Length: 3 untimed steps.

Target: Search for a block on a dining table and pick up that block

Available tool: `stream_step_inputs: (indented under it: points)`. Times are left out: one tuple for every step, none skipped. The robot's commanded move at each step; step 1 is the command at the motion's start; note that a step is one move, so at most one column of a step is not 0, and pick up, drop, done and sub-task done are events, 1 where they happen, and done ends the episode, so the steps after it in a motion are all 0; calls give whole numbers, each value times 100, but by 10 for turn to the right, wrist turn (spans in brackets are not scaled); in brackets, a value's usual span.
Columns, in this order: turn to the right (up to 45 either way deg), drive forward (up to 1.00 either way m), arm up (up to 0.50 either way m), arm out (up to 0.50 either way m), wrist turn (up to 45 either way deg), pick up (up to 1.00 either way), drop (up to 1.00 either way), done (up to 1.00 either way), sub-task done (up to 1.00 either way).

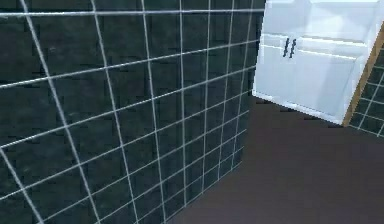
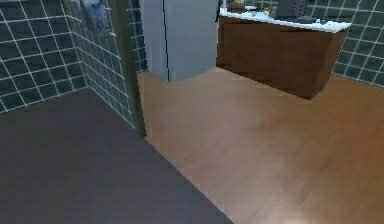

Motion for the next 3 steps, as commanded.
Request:
stream_step_inputs:
  points:
    - [0, 5, 0, 0, 0, 0, 0, 0, 0]
    - [-450, 0, 0, 0, 0, 0, 0, 0, 0]
    - [-450, 0, 0, 0, 0, 0, 0, 0, 0]
